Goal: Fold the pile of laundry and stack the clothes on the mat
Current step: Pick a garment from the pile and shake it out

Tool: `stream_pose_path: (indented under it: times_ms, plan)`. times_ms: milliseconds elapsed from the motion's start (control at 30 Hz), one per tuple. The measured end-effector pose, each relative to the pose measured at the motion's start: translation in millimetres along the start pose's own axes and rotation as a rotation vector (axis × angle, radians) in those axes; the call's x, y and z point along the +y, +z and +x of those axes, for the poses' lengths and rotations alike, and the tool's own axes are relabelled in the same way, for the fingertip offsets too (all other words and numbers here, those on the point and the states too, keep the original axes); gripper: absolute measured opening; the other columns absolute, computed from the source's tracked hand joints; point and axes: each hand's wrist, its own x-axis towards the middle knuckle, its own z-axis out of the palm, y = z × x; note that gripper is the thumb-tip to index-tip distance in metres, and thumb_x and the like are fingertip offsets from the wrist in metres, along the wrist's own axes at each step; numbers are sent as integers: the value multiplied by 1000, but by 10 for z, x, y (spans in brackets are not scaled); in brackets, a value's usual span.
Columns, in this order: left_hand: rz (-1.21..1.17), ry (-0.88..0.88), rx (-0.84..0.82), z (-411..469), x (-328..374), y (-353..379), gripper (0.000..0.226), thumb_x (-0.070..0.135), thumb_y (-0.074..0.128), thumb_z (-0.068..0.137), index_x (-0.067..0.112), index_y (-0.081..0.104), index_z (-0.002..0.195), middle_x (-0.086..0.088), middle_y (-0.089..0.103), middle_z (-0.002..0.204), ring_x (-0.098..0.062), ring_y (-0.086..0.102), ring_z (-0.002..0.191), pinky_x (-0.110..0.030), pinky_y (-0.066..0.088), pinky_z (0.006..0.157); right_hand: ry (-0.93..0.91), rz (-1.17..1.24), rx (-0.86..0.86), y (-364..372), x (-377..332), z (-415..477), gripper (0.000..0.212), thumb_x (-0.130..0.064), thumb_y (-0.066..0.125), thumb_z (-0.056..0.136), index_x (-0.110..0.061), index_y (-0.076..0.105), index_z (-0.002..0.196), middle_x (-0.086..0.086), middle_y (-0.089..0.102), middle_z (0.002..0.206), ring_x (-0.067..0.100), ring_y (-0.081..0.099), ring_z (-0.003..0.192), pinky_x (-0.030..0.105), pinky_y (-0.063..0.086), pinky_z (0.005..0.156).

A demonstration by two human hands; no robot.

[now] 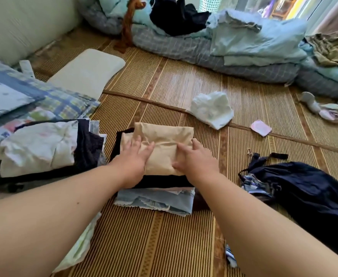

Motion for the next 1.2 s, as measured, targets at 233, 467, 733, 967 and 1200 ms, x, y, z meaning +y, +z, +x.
stream_pose_path:
  times_ms: [233, 467, 733, 967, 1200]
  plan:
    - [-82, -80, 14, -99, 77, 14, 87, 7, 38, 91, 44, -12, 150, -1, -31, 158, -25, -29, 144, -54, -7, 117, -36, 93, 69, 143, 49, -70, 69, -56, 51, 92, -43, 17, 150, 3, 3, 163, 31, 24, 142, 51, 28, 111]
    - [-48, 116, 90, -254, 684, -137, 100, 23, 53, 73, 56, -6, 146, 15, -43, 148, -10, -50, 126, -47, -28, 104, -74, 302, 295, 192, 441, -492, 72, -60, 44, 91, -40, 11, 151, -3, 1, 162, 20, 10, 146, 49, 13, 116]
    - [-17, 393, -49, -304, 2151, 755, 80, 36, 52, 83, 46, 8, 149, 16, -10, 160, -12, -22, 145, -53, -12, 114, 300, 266, 170, 633, 1959, -1408, 78, -56, 49, 91, -29, 10, 154, 2, 11, 161, 20, 16, 146, 43, 21, 116]
    - [-199, 11, -172, 30, 3079, 1846, 101, 51, 68, 82, 28, 2, 155, -1, 6, 163, -25, 14, 148, -51, 28, 115, 566, 238, 1, 1140, 3393, -2231, 82, -56, 50, 91, -32, 4, 154, 2, 8, 162, 25, 14, 147, 44, 22, 117]
    - [-384, -223, -22, 160, 3473, 2171, 93, 19, 66, 85, 29, 5, 155, -15, 54, 132, -35, 58, 104, -33, 45, 78, 647, 211, -20, 1318, 4515, -2625, 85, -43, 59, 92, -32, 2, 154, 1, 8, 160, 26, 29, 140, 39, 36, 108]
